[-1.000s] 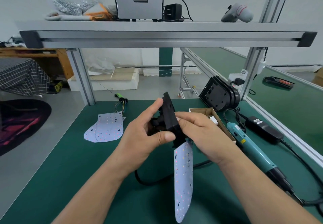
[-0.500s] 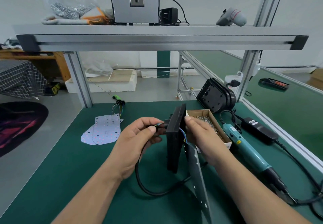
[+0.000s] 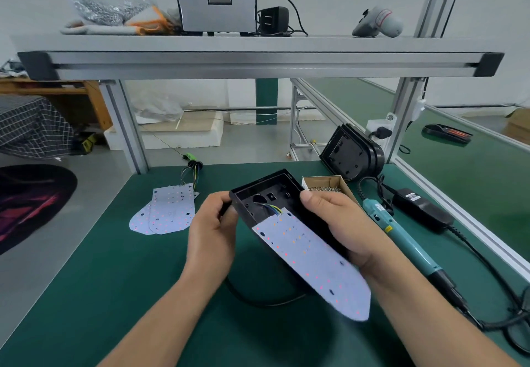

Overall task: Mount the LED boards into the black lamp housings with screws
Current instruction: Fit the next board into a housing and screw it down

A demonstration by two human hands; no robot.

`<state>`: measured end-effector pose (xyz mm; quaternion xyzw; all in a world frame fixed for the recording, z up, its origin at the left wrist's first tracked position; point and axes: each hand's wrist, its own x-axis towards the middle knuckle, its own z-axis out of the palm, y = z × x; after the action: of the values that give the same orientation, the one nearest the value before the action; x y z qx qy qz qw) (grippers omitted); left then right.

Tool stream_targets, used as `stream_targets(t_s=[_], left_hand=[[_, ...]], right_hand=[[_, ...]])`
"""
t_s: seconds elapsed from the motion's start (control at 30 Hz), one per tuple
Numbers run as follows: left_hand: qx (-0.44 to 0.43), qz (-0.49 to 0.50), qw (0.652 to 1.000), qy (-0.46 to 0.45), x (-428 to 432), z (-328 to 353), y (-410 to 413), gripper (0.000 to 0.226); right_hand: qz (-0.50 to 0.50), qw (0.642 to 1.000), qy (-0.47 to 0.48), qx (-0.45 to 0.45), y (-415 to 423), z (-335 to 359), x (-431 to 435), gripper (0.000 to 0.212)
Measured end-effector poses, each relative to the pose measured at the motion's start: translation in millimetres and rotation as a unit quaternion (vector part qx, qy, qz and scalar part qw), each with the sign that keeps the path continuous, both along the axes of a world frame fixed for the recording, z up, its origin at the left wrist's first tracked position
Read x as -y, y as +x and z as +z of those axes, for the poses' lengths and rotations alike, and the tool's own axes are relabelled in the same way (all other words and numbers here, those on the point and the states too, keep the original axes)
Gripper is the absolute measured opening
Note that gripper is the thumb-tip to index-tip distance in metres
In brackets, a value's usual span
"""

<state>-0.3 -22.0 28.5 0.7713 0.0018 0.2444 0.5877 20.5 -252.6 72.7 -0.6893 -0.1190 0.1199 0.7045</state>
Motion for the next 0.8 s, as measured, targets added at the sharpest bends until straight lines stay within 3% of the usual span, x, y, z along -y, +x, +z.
stream_targets(t_s=[0.07,0.13,0.17,0.23,0.3,0.37,0.43,0.5,0.63,0.8], left_hand=[[-0.038,0.018,0.998,0.054,-4,-2,3,0.031],[-0.014,0.054,0.99,0.128,-7,-1,3,0.038],[0.01,0.077,0.99,0.119,-7,0,0,0.039],[0.05,0.096,0.994,0.011,-2,11,-13,0.024],[0.063,0.036,0.993,-0.094,8,19,-27,0.018],[0.024,-0.031,0.996,-0.083,19,20,-40,0.033],[-0.032,-0.052,0.998,-0.02,26,17,-47,0.042],[-0.071,-0.067,0.995,0.008,30,14,-48,0.04],[-0.109,-0.086,0.98,-0.143,26,15,-44,0.032],[-0.084,-0.059,0.962,-0.255,23,15,-41,0.021]], right_hand=[[-0.022,0.999,-0.034,0.018,-4,3,-1,0.042],[-0.057,0.997,-0.046,0.019,-6,2,-3,0.042],[-0.075,0.996,-0.043,0.019,-6,1,-5,0.042],[-0.109,0.993,-0.029,0.02,-4,-1,-9,0.043],[-0.139,0.99,-0.008,0.022,-1,-6,-11,0.054],[-0.158,0.987,0.003,0.03,-1,-9,-16,0.075],[-0.177,0.983,-0.006,0.05,1,-13,-19,0.083],[-0.193,0.979,-0.006,0.059,3,-15,-20,0.077],[-0.205,0.977,-0.002,0.065,7,-15,-22,0.044],[-0.164,0.985,-0.023,0.04,7,-20,-20,0.034]])
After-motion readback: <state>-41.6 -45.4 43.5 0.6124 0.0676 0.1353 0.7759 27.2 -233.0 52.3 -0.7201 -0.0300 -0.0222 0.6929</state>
